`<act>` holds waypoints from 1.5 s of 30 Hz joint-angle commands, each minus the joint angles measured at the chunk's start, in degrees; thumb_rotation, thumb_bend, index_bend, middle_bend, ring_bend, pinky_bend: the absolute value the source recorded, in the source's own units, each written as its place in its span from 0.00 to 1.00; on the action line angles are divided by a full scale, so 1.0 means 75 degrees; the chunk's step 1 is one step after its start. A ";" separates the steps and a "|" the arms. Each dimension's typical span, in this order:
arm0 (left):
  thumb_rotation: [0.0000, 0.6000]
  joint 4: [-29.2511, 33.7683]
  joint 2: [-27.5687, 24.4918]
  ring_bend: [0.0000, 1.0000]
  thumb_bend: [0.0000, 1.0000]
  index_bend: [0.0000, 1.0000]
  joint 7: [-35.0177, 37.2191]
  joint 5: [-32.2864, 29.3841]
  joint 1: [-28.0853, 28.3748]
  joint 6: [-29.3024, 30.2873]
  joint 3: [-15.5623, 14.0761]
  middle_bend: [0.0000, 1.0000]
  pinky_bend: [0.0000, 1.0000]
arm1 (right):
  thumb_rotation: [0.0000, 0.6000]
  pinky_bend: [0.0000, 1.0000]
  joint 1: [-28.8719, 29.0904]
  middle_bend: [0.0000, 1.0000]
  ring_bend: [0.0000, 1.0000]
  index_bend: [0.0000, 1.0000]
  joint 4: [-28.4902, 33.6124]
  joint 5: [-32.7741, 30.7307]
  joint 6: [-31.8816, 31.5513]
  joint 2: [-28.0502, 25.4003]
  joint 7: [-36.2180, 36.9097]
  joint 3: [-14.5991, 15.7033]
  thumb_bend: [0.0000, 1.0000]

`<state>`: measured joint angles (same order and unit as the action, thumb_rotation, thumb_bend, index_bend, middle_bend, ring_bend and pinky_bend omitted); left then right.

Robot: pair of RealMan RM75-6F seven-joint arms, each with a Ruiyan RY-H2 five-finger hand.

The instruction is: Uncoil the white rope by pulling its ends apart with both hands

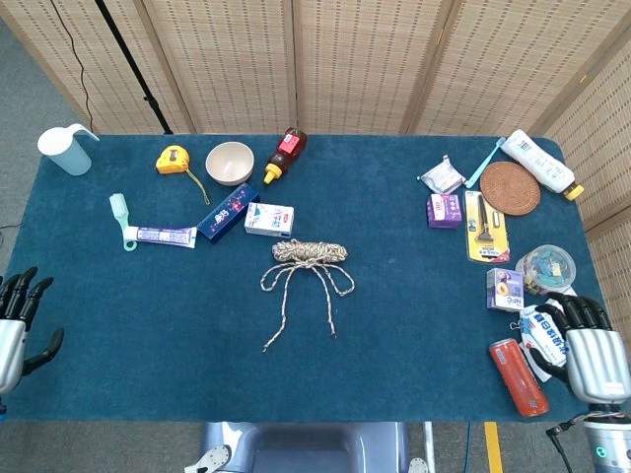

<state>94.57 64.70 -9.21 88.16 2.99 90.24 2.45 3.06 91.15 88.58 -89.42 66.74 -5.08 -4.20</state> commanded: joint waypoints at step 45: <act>0.88 0.0397 -0.0330 0.09 0.34 0.18 -0.0239 -0.0211 0.0668 -0.0654 0.0447 0.06 0.01 | 1.00 0.25 0.2989 0.32 0.38 0.42 0.0263 0.1080 0.2434 0.0486 0.1768 -0.0660 0.20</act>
<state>97.35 62.38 -10.81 86.75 7.82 85.53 5.68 24.11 93.21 96.16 -72.45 69.54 7.31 -8.86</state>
